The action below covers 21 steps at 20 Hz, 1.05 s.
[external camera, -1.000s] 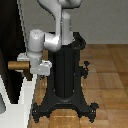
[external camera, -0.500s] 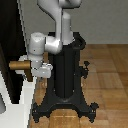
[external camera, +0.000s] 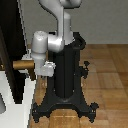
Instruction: Open the door by pressing down and pulling on the handle.
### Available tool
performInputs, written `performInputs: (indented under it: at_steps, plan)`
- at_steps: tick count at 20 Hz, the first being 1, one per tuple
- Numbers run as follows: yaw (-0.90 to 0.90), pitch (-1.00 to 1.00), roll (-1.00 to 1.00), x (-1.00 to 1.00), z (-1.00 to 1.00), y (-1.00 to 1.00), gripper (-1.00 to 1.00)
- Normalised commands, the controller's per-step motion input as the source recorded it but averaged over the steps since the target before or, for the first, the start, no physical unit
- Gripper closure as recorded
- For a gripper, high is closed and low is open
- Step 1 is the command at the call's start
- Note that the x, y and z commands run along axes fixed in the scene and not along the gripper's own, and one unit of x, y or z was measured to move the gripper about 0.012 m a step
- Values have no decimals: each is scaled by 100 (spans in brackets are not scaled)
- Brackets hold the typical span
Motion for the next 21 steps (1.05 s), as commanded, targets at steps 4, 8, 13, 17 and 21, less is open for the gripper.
performInputs:
  at_steps: [4,8,13,17,21]
  plan:
    - [0,0,0,0,0,50,-100]
    - [0,0,0,0,0,50,-100]
    - [0,0,0,0,0,40,-100]
    - [0,0,0,0,0,50,-100]
    - [0,0,0,0,0,0,-100]
